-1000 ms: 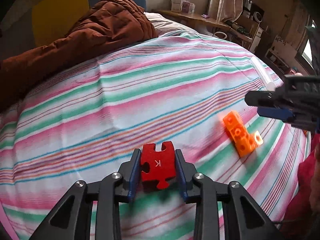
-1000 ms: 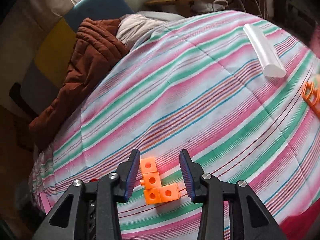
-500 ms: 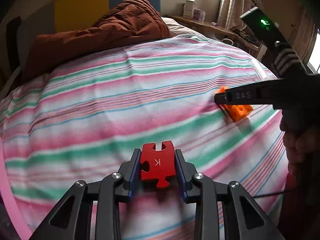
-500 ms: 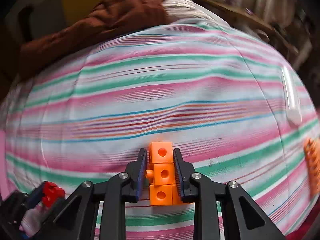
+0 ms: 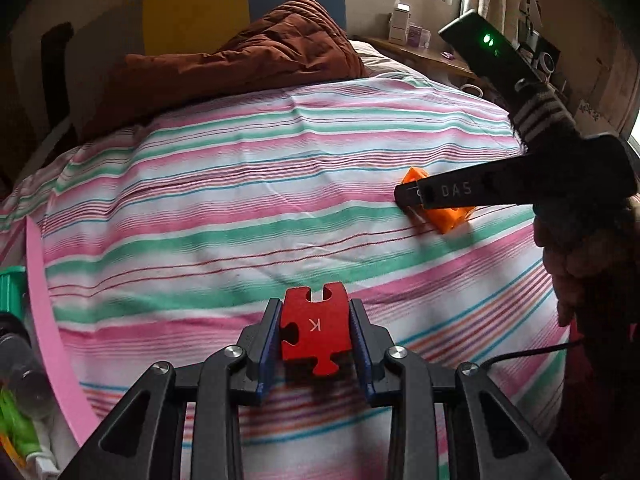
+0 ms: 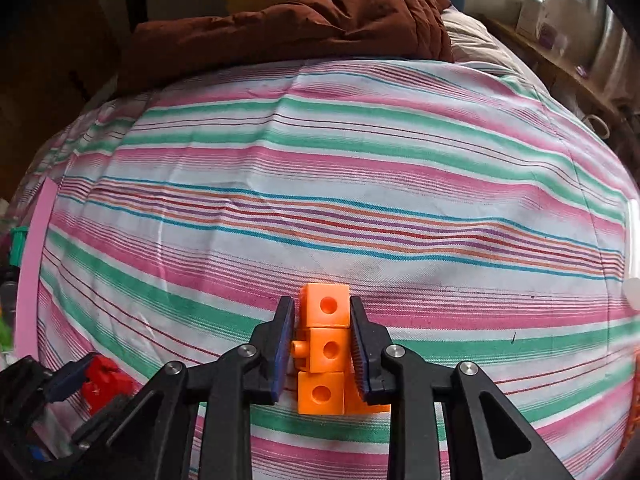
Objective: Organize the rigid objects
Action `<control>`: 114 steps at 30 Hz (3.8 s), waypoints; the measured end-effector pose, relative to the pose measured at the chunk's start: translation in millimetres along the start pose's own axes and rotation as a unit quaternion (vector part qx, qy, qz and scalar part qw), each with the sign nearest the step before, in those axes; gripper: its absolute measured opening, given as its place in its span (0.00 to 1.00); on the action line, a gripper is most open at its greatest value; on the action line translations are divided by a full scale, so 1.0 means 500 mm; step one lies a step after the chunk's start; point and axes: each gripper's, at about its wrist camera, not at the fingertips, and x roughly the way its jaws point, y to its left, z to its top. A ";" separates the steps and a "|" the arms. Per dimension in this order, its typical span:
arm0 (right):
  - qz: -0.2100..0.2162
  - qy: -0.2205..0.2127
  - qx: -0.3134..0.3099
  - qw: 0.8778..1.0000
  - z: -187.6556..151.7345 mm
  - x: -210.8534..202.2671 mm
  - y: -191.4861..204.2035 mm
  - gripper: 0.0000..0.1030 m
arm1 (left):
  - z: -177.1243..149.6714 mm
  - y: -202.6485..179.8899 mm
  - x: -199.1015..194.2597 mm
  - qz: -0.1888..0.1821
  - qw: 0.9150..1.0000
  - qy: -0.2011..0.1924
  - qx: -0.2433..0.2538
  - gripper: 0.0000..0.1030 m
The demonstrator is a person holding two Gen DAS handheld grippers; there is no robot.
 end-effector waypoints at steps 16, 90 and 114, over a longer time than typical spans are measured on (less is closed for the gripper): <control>-0.043 -0.028 -0.062 0.997 -0.012 -0.004 0.012 0.27 | 0.012 0.047 -0.155 0.014 0.997 -0.069 -0.040 0.31; -0.090 -0.020 -0.077 0.993 -0.032 -0.019 0.049 0.26 | -0.244 0.407 -0.345 0.205 0.940 -0.060 -0.268 0.31; 0.143 -0.087 -0.168 0.971 -0.076 -0.202 0.397 0.25 | -0.281 0.431 -0.352 0.210 0.931 -0.052 -0.296 0.37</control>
